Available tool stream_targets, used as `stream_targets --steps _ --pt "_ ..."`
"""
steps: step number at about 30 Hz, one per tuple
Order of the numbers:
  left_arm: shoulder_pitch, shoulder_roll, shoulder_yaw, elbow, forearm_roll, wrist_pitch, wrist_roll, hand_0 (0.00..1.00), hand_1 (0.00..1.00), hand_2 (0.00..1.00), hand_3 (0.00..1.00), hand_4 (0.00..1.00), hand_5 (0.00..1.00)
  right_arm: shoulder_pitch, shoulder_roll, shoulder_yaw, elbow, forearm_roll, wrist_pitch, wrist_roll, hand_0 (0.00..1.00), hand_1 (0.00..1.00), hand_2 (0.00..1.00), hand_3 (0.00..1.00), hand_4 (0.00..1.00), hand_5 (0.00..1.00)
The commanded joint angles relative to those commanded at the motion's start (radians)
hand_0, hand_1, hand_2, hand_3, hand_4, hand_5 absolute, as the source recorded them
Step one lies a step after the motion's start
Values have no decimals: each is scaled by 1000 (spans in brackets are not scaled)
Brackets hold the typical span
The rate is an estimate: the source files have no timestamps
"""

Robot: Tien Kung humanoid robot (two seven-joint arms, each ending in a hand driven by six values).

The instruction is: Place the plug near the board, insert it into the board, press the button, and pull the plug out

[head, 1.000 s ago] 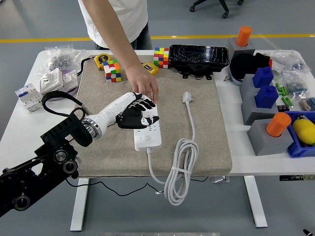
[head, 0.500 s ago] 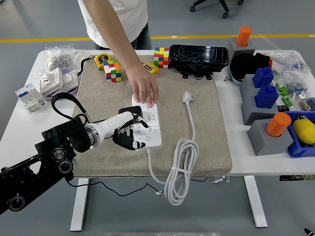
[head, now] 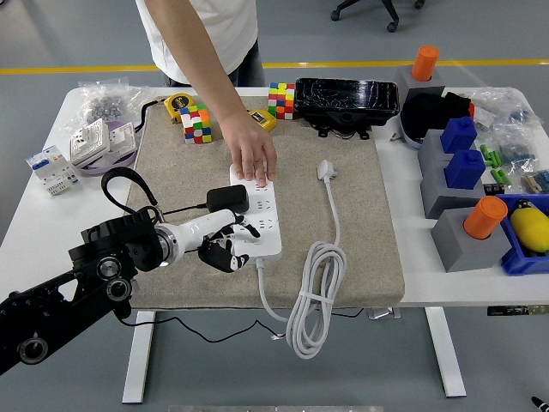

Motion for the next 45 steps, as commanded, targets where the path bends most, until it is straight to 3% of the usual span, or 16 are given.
stream_targets --steps 14,33,37,38,45 --pt "-19 -21 34 61 8 5 8 97 73 171 806 573 2 -5 1 0 -1 2 1 0 755 723 730 742 998 672" --pt "-19 -26 44 80 24 7 20 93 70 167 811 579 2 -8 3 6 0 1 2 -1 755 723 729 742 998 671" --pt "-11 -23 32 64 6 12 2 93 70 167 811 579 2 -9 4 7 2 0 2 -1 755 723 729 742 998 671" --pt "-9 -23 26 57 3 16 -8 94 71 169 772 547 2 -9 4 7 1 1 2 -1 754 722 729 742 998 671" --pt "-3 -18 -7 23 -3 34 -42 101 71 169 756 578 2 -10 6 10 -1 1 2 -1 754 722 729 741 998 671"
